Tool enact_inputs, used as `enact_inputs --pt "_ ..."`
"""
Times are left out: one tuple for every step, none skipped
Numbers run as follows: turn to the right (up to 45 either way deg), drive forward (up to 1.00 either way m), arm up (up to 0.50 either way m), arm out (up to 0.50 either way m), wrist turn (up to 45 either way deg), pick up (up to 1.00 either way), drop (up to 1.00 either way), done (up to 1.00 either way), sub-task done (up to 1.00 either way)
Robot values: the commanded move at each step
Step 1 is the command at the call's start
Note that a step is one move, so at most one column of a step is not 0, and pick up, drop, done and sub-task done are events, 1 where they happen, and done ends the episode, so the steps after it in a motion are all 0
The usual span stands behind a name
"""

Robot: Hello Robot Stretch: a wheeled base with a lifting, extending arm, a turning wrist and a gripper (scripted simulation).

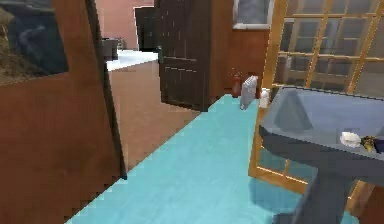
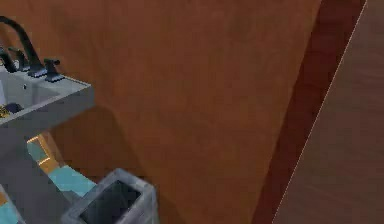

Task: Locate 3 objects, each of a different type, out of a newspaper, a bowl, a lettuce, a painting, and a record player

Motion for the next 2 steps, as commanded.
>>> enact_inputs --pt "-45.0 0.0 0.0 0.0 0.0 0.0 0.0 0.0 0.0" --pt "-12.0 0.0 0.0 0.0 0.0 0.0 0.0 0.0 0.0"
